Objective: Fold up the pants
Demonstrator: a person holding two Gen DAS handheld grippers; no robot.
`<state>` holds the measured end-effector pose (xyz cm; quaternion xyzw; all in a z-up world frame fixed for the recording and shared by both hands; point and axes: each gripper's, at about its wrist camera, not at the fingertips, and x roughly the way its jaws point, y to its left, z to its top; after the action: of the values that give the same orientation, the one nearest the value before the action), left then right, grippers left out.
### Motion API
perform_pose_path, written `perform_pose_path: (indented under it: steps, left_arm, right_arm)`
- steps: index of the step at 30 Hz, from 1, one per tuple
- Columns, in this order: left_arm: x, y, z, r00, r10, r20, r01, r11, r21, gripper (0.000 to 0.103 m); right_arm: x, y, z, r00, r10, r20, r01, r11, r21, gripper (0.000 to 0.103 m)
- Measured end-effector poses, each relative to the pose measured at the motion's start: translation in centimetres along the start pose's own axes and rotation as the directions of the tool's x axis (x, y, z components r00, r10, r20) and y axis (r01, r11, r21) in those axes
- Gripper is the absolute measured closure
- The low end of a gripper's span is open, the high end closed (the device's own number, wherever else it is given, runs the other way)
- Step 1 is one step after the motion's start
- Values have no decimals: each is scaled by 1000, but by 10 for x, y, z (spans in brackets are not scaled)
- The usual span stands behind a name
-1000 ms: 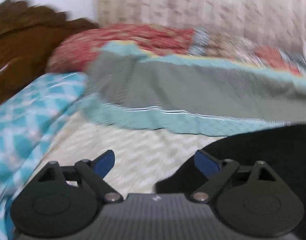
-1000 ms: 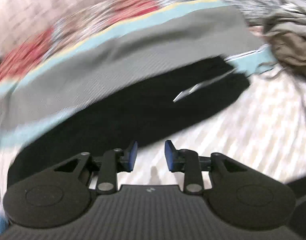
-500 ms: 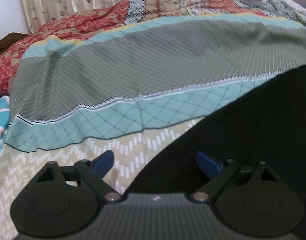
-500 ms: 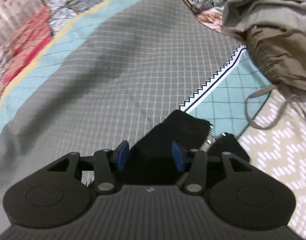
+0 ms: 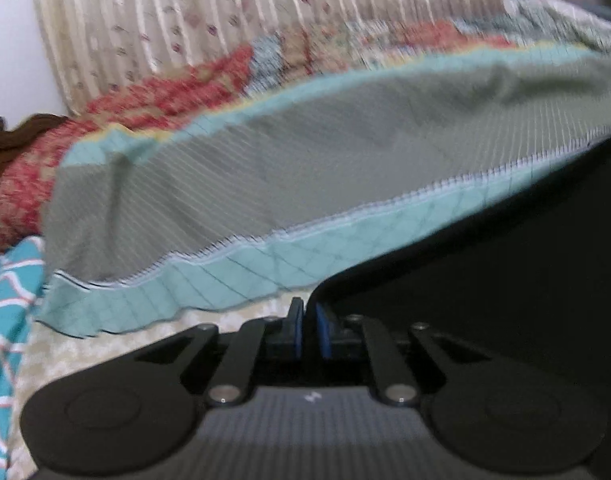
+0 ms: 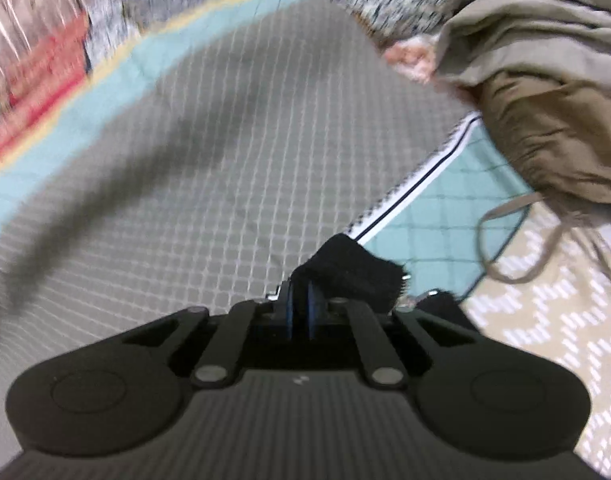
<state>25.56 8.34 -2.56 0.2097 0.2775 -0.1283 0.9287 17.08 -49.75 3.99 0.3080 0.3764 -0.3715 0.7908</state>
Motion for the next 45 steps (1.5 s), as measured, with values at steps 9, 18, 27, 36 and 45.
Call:
perform_pose_path:
  steps: [9,18,27,36,45]
  left_arm:
    - [-146,3,-17,988,7,152,7,996,-93,97]
    - [-258,-21,-97,990,-61,128,73,993,-93,97]
    - [-280,-55,-166,994,-109,-11,108,990,-94,89]
    - [-303,5,-194,990,-138,-22,123,937,-326,58]
    - [-230,110,-171,969,-242,59,209,659,-723,28]
  right_arm:
    - [-140,-113,-28,967,201,157,-216,972,89,94]
    - [-225,-274,-137,944,233,234,-273,949,157,94]
    - [-187,-336,-221,987,96,130,-132,943,306,91]
    - [-225,-295,-231,958,-70,280,-10,962,274,45]
    - [-236,-139,-272,942,258,216,-220,958,-183,46]
